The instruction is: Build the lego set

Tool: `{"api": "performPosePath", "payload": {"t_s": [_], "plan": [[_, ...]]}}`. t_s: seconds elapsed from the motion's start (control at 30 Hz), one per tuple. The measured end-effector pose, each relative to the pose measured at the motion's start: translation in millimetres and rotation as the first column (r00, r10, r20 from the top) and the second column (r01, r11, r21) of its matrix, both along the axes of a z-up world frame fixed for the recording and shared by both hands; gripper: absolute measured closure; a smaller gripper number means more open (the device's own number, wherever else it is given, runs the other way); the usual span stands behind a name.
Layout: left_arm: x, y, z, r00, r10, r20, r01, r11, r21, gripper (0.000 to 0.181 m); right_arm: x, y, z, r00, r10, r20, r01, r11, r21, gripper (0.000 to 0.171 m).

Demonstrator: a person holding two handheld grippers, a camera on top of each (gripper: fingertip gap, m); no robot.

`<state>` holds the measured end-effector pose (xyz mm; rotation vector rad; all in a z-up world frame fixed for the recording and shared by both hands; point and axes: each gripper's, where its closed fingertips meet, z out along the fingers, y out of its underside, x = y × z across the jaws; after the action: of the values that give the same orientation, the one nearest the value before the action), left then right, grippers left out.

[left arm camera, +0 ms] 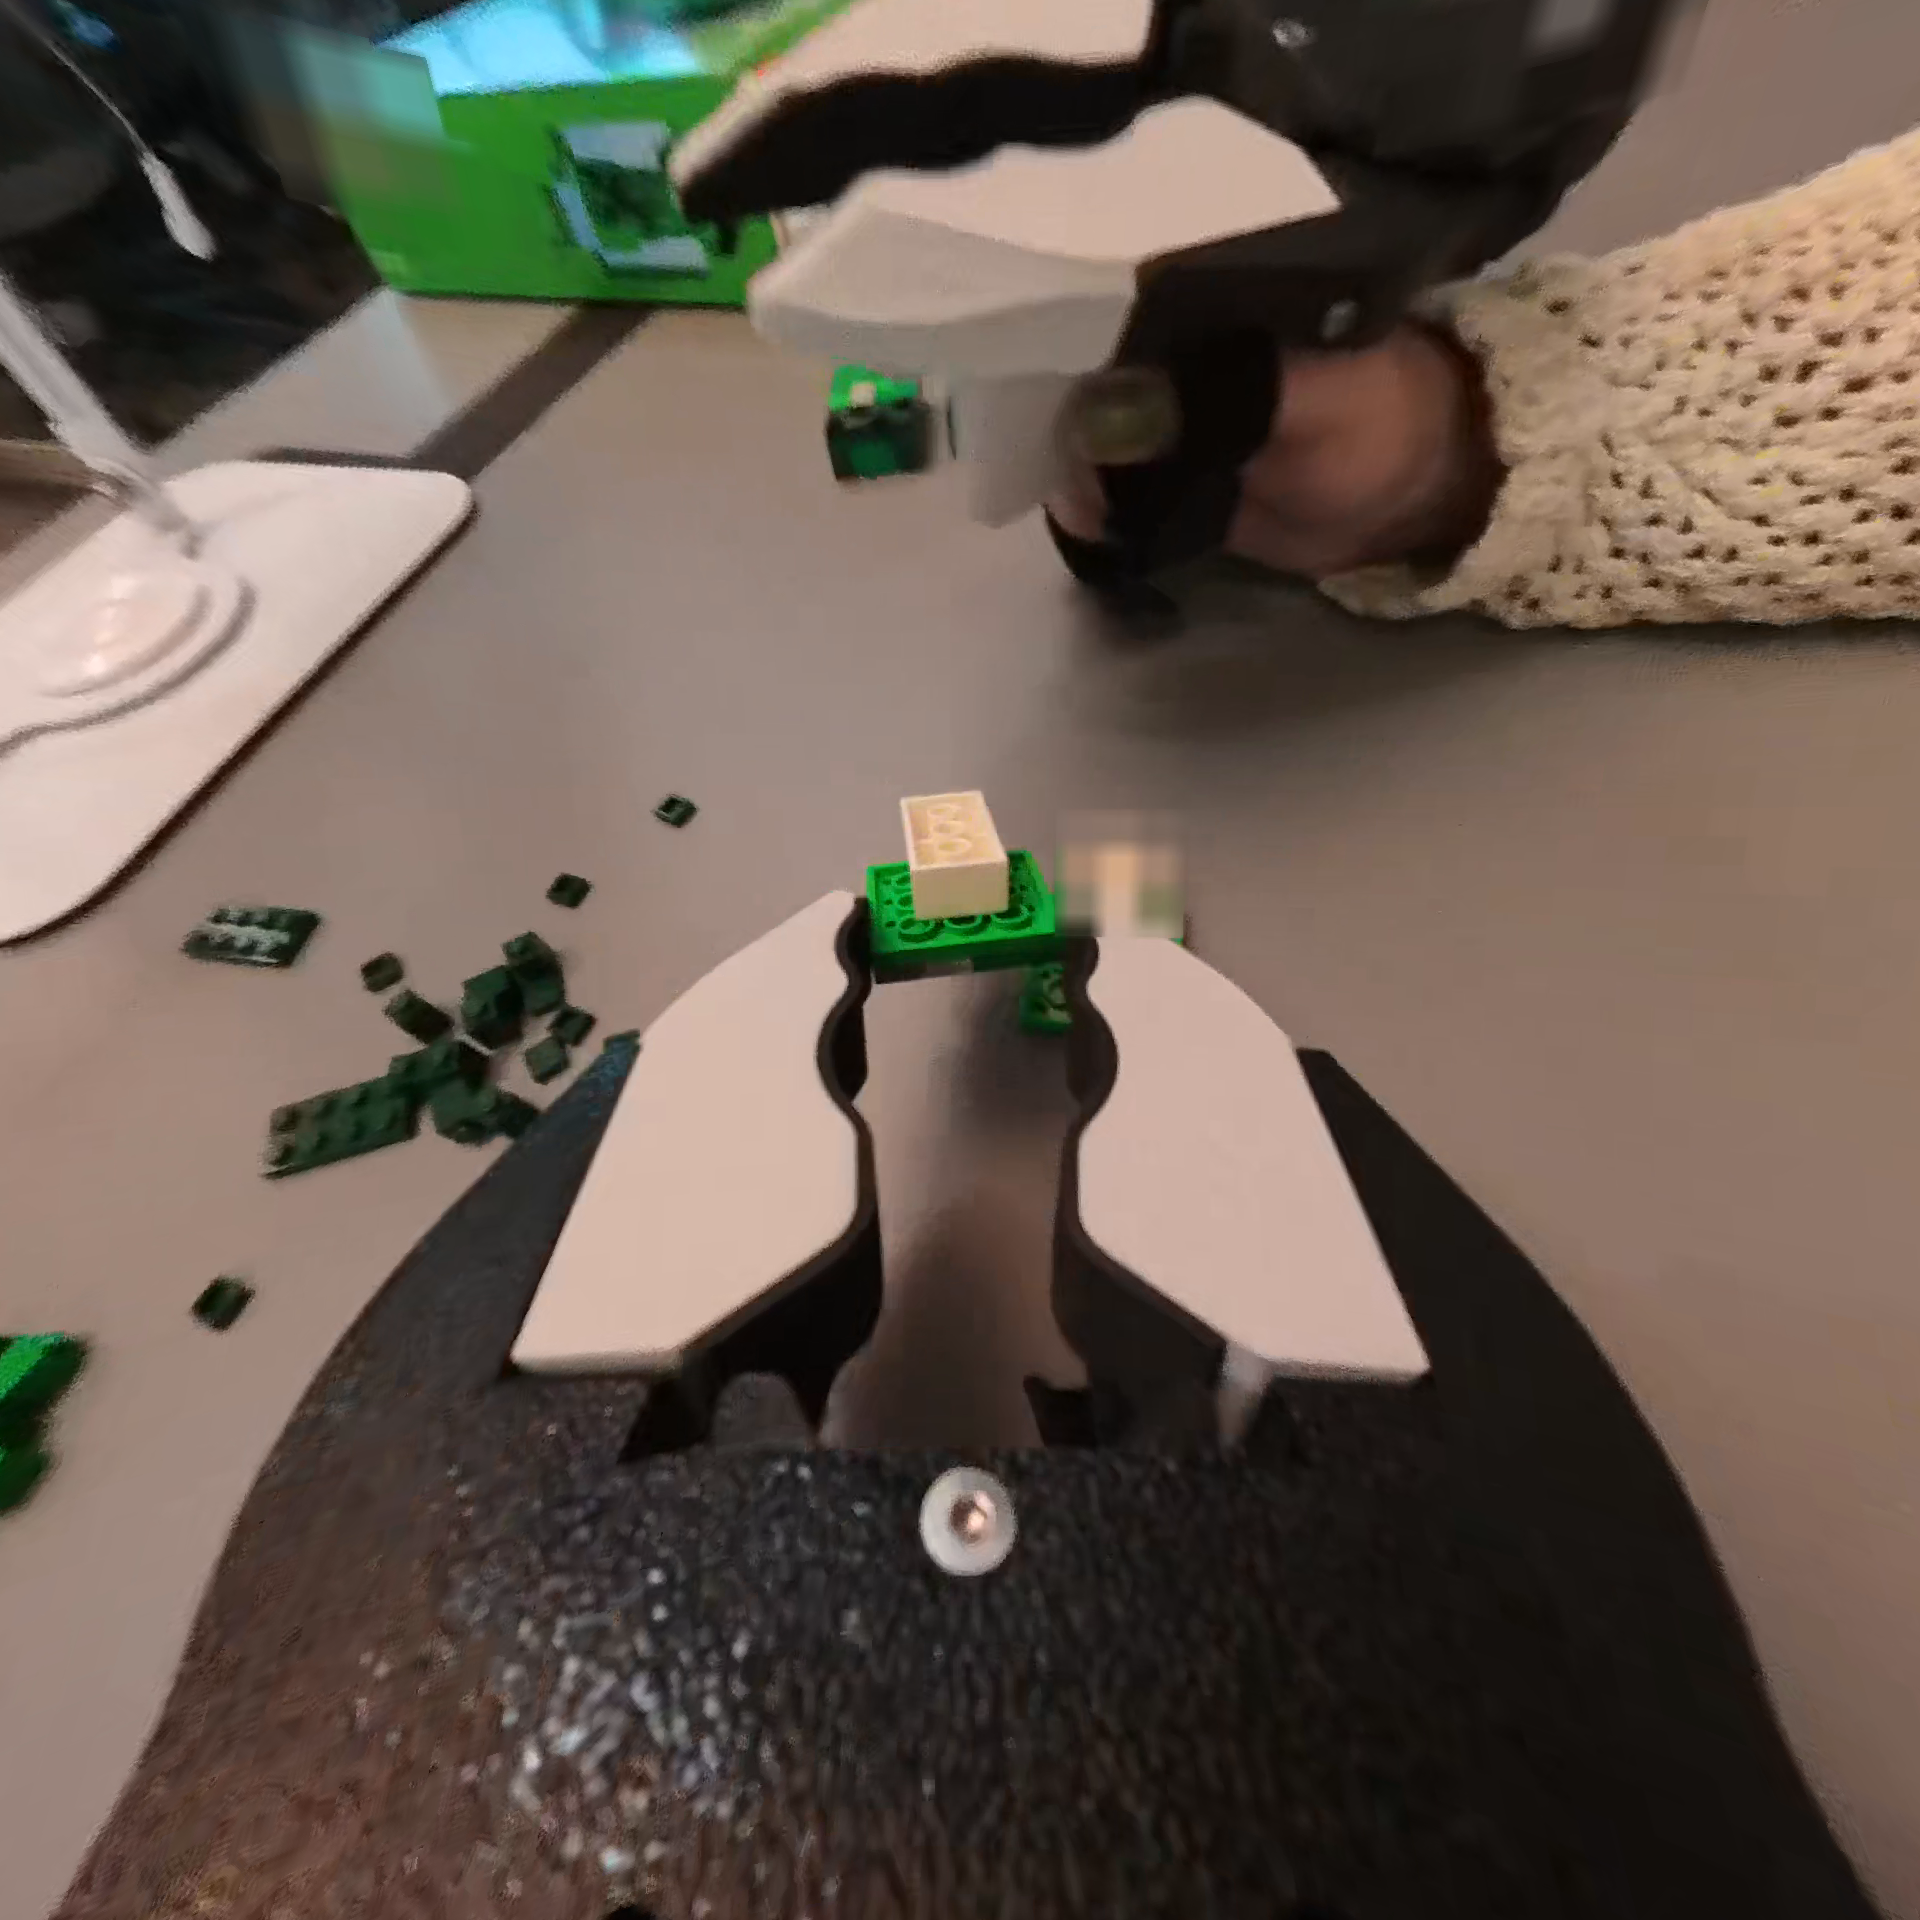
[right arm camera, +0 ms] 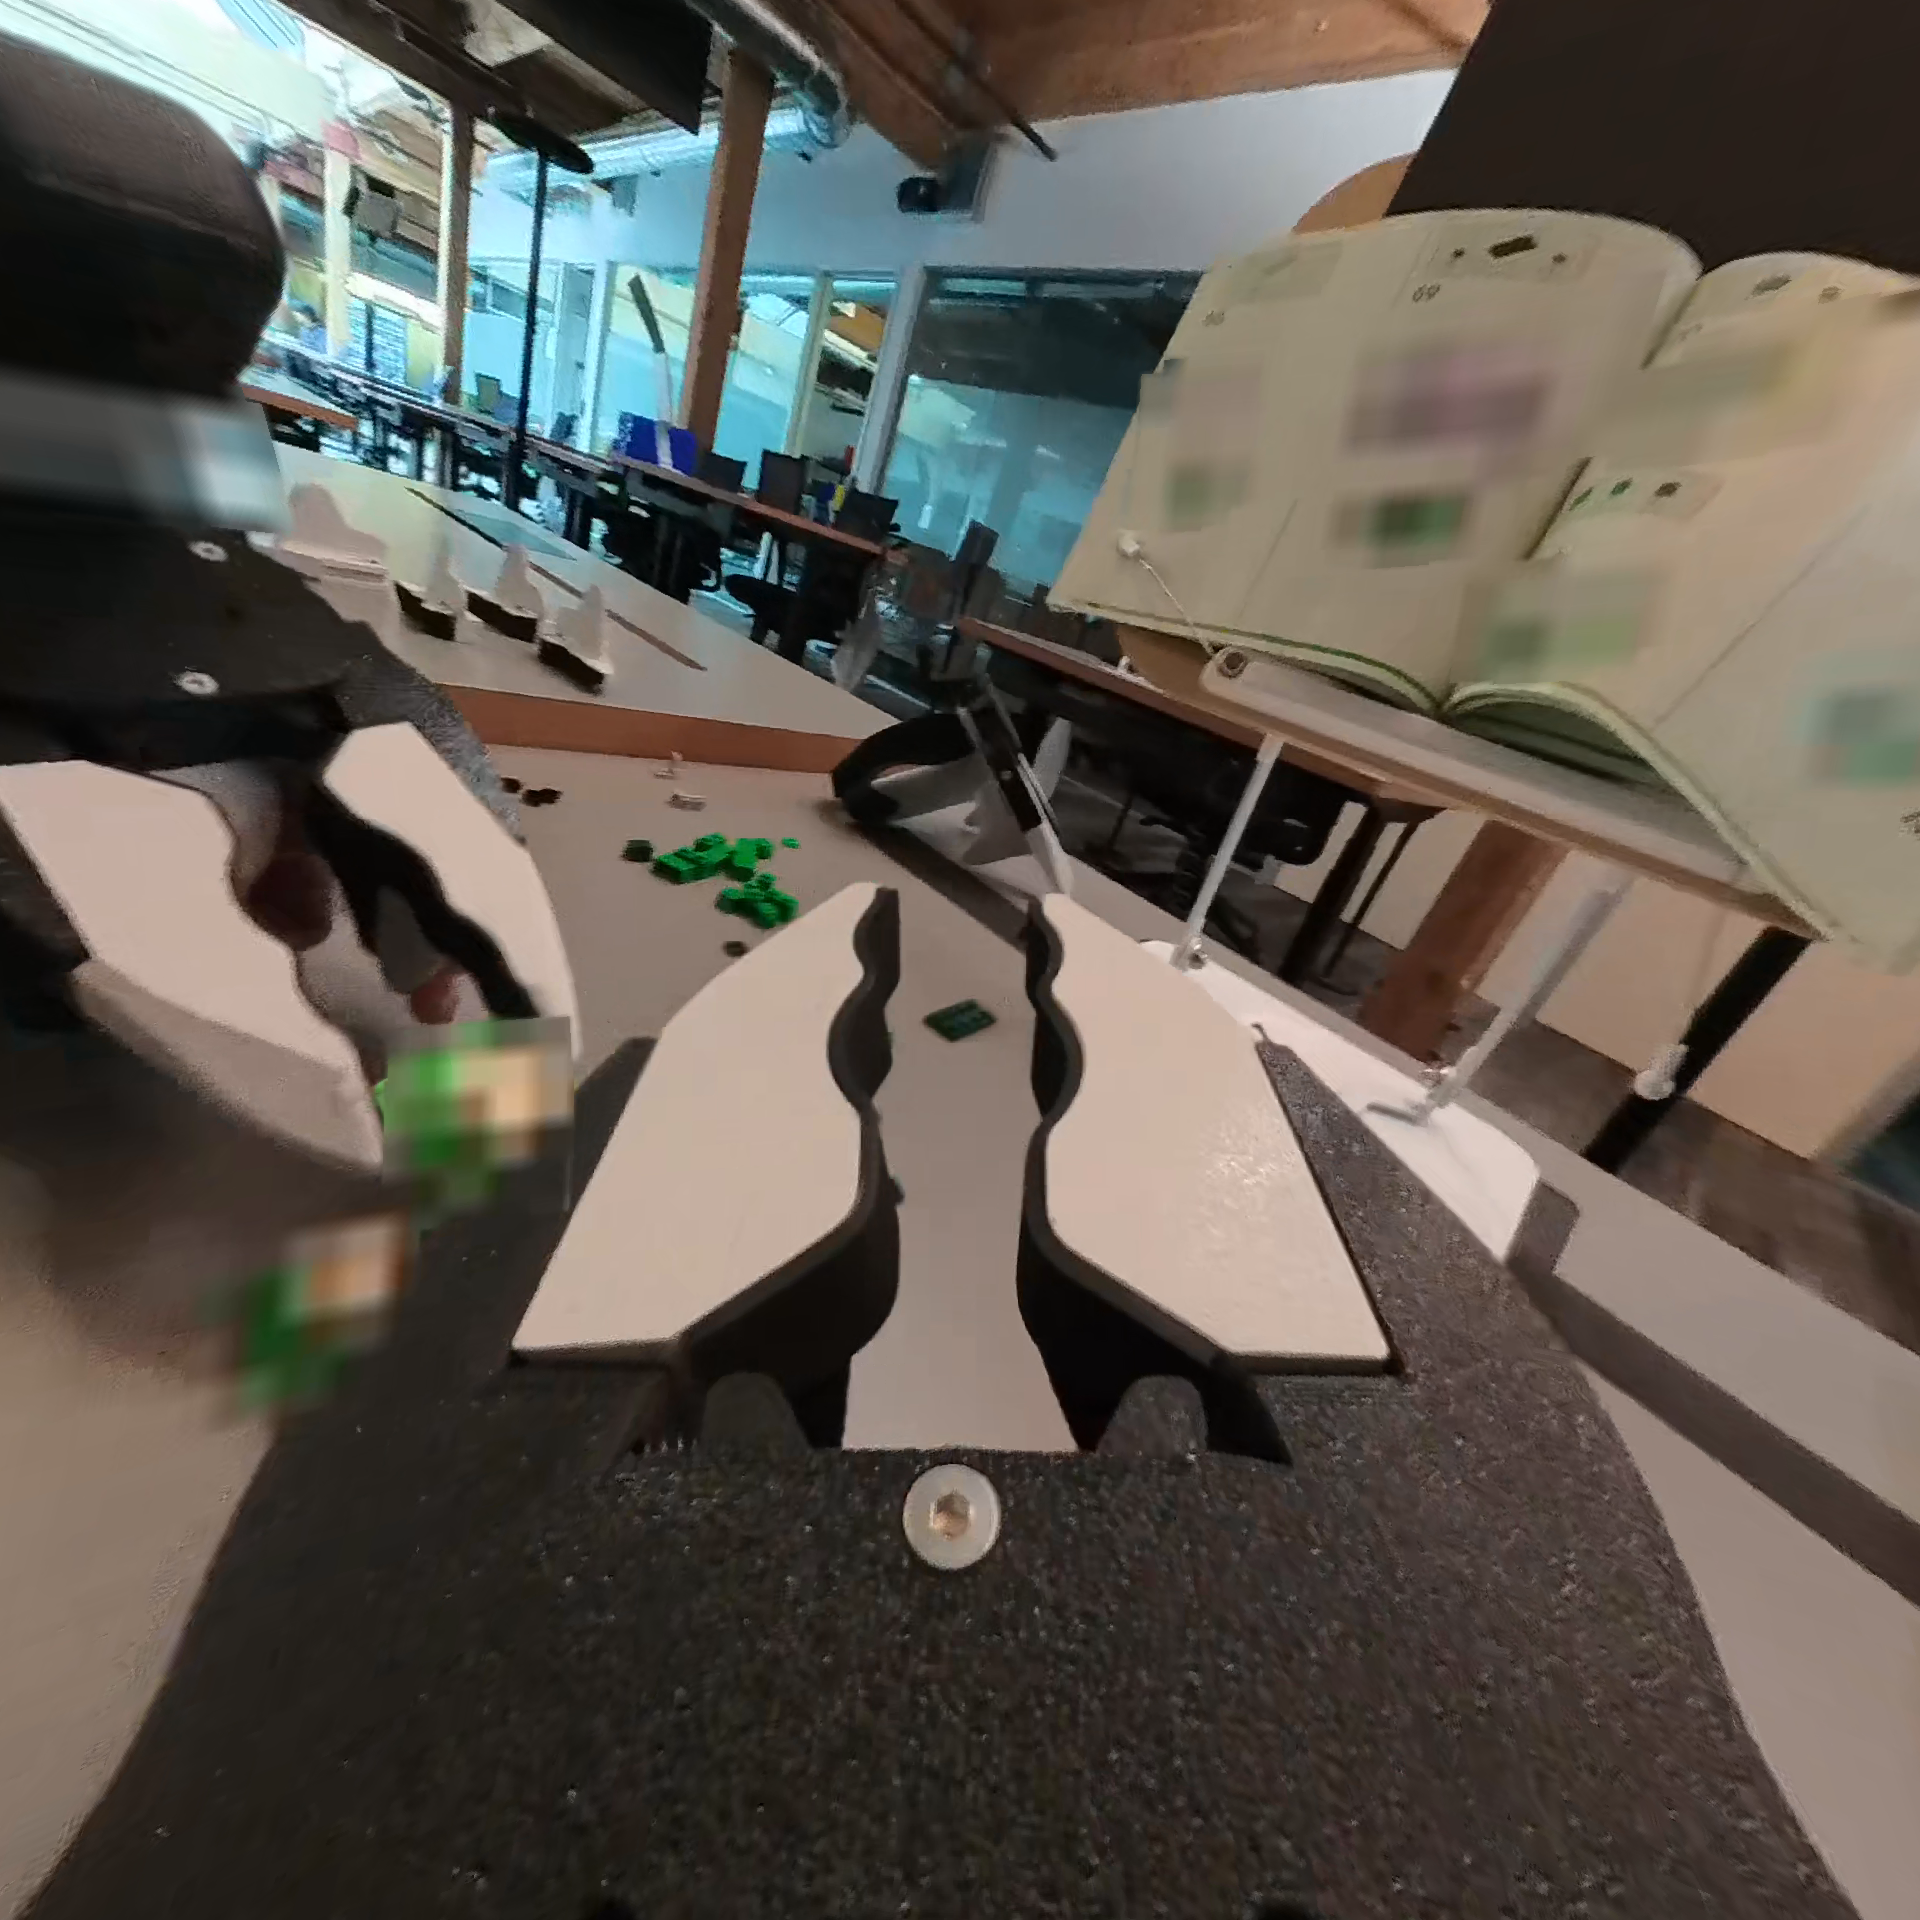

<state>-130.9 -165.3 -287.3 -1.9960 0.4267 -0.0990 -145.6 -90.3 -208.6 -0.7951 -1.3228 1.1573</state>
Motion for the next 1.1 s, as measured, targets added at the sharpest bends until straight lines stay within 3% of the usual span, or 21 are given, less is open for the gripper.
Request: {"api": "performPosePath", "payload": {"t_s": [0.3,0.47,0.6,0.73,0.87,0.97,1.1], "plan": [[-14,7,-28,0.998,0.028,-0.049,-0.036,0.981,-0.189,0.146,-28,14,-7,1.000,0.007,0.026,-0.007,1.000,-0.001,0.156],[-27,8,-31,0.991,0.099,-0.089,-0.115,0.974,-0.197,0.144,-24,-1,-9,0.999,0.035,0.020,-0.037,0.996,0.082,0.158],[-30,5,-21,0.982,0.136,-0.131,-0.151,0.983,-0.107,0.130,-20,-10,-7,0.999,0.054,-0.003,-0.053,0.990,0.129,0.158],[-33,-7,-13,0.979,0.191,-0.075,-0.196,0.978,-0.072,0.131,-20,-11,-7,0.998,0.055,0.000,-0.055,0.990,0.127,0.159],[-49,-12,14,0.945,0.322,-0.051,-0.314,0.941,0.126,0.141,-18,-15,-8,0.996,0.086,0.006,-0.086,0.991,0.106,0.164],[-63,-18,30,0.913,0.403,0.061,-0.406,0.890,0.206,0.150,-18,-16,-9,0.996,0.094,0.008,-0.095,0.989,0.112,0.168],[-83,-28,48,0.860,0.445,0.252,-0.504,0.819,0.275,0.148,-18,-13,-9,0.996,0.088,0.006,-0.088,0.991,0.101,0.171]]}}
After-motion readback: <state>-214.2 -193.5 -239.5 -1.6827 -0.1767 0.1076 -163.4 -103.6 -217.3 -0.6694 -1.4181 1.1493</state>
